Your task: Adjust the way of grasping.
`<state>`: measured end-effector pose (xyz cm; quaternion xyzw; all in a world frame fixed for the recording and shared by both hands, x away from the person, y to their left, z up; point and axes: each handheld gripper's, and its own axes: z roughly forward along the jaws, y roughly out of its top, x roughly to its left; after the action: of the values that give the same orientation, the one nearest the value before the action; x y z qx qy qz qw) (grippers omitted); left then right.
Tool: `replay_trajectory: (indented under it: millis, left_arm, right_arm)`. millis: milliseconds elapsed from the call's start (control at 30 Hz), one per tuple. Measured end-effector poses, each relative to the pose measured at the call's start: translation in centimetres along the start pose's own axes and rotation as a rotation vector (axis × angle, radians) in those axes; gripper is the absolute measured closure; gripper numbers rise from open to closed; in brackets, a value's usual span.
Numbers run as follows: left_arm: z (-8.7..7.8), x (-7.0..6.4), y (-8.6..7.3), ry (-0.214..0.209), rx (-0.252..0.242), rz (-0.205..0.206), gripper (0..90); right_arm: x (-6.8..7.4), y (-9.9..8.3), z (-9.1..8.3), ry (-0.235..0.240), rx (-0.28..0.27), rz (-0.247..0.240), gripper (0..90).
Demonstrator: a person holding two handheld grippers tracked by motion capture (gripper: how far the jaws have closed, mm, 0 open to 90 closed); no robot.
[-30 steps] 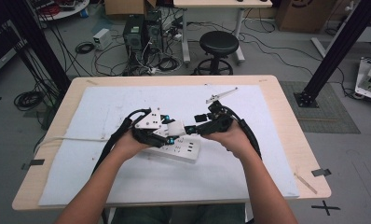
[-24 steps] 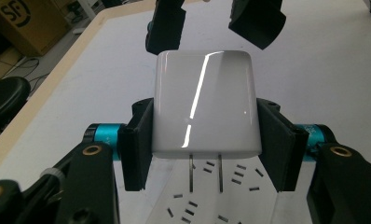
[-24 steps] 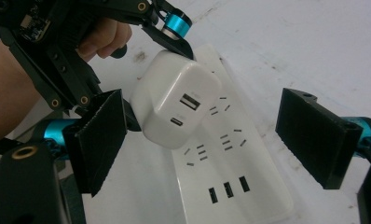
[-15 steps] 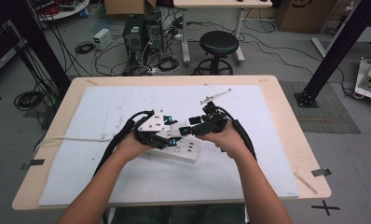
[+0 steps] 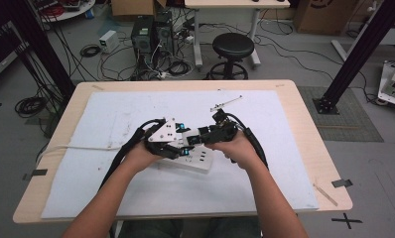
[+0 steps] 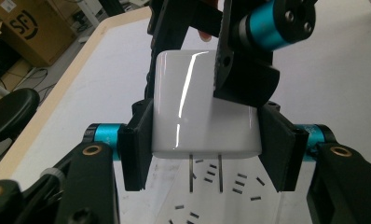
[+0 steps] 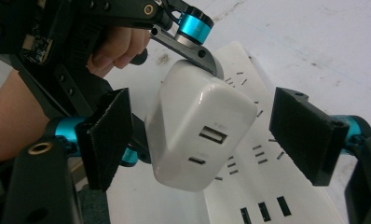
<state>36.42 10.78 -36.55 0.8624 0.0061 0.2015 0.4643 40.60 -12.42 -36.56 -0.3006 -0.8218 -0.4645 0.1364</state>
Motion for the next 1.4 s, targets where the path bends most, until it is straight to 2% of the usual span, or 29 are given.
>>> replay_trajectory:
  millis: [67, 167, 233, 367, 667, 933, 1200, 1333, 1400]
  left_arm:
    - [-0.01, -0.22, 0.12, 0.013, -0.004, 0.028, 42.5]
    - [-0.04, -0.28, 0.21, 0.016, -0.004, 0.045, 42.5]
    - [-0.04, -0.28, 0.21, 0.016, -0.004, 0.045, 42.5]
    - [-0.03, -0.30, 0.22, 0.021, -0.012, 0.048, 42.5]
    - [-0.21, -0.39, 0.19, 0.035, -0.021, 0.054, 42.5]
    - [-0.24, -0.53, 0.22, 0.043, -0.023, 0.075, 42.5]
    - [-0.24, -0.72, 0.29, 0.052, -0.021, 0.103, 42.3]
    - [-0.22, -0.69, 0.27, 0.045, -0.023, 0.094, 41.8]
    - [-0.18, -0.65, 0.22, 0.043, -0.028, 0.076, 40.8]
  right_arm:
    - [-0.14, -0.03, 0.17, 0.040, -0.008, 0.023, 29.1]
    - [-0.25, -0.04, 0.18, 0.061, -0.012, 0.032, 33.7]
    - [-0.31, -0.05, 0.20, 0.067, -0.015, 0.035, 33.7]
    - [-0.41, -0.12, 0.19, 0.098, -0.019, 0.046, 40.6]
    - [-0.77, -0.30, 0.40, 0.119, -0.024, 0.079, 45.0]
    - [-0.78, -0.30, 0.46, 0.146, -0.033, 0.093, 53.8]
    - [-0.92, -0.33, 0.41, 0.169, -0.030, 0.112, 57.2]
    - [-0.93, -0.29, 0.35, 0.182, -0.033, 0.125, 59.5]
    - [-0.85, -0.22, 0.27, 0.189, -0.031, 0.120, 60.7]
